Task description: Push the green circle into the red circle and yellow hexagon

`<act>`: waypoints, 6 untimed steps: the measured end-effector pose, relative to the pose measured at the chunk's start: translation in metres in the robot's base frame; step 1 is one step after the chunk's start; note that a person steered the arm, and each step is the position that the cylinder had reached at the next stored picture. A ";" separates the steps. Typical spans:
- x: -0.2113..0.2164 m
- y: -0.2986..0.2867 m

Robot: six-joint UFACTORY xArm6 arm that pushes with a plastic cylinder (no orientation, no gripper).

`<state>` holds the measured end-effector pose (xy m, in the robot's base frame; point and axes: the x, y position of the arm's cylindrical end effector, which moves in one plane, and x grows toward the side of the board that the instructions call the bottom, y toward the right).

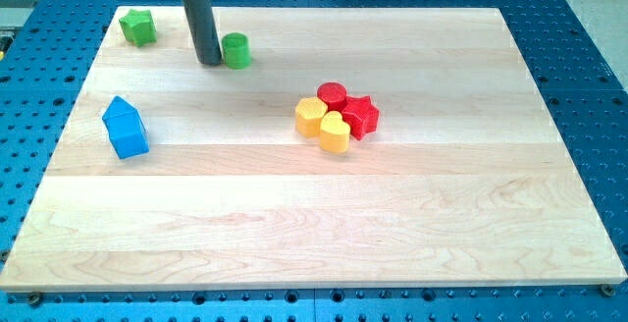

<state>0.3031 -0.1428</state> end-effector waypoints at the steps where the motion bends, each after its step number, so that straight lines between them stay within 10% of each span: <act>1: -0.027 -0.023; 6: 0.051 0.074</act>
<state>0.3538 -0.0690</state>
